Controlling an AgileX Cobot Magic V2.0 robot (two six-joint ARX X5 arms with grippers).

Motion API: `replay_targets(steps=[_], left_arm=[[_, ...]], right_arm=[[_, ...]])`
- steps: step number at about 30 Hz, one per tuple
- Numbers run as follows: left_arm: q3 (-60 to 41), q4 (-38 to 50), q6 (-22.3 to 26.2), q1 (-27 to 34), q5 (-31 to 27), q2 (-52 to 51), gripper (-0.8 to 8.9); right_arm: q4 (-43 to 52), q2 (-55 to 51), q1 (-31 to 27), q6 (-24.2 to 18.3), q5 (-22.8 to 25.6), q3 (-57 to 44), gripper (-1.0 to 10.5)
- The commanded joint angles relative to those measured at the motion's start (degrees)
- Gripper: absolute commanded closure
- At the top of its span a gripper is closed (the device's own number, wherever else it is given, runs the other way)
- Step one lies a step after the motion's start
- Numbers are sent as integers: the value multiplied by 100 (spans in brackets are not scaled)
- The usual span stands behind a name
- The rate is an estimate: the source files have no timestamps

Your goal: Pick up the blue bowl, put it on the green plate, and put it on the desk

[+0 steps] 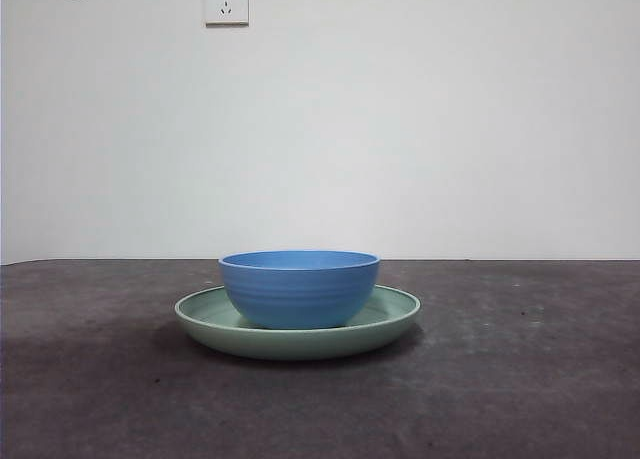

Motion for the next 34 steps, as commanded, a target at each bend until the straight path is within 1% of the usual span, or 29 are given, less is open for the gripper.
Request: replay_targets(steps=[1,6,8,10,14,16,19,22,25,27,32,34], left_arm=[[76,46,33,-28,28,24,804],[76,181,31,-13,26,-87,804],[74,321,319,48,15,-258,804],[70,702,551,219,-146,-509,804],[-184,2192,560,752,-796,-1132,804],[-470,2955,553,1084,-1292,-1519,804],[-1008,3807,520,1512,-2020,-2100,804],[-1633,4339,522,1853,-2647,-2671,804],[-2245,4540,520,2098,-3086,-3178,804],[-2594,4579,520,2205,-3228,-3436,804],[-3447,4581,470,2406,-3292,-3989,804],[-3786,4577,363,2439,-3303,-4179,804]], right_arm=[[57,20,33,-66,-2,101,936],[57,20,33,-66,-2,101,935],[57,20,33,-66,-4,101,935],[57,20,33,-66,-2,101,935],[57,20,33,-66,-2,101,935],[57,20,33,-66,-2,101,935],[57,20,33,-66,-4,101,935],[57,20,33,-66,-2,101,935],[57,20,33,-66,-2,101,936],[57,20,33,-66,-2,101,935],[57,20,33,-66,-2,101,936],[55,20,33,-66,-4,101,936]])
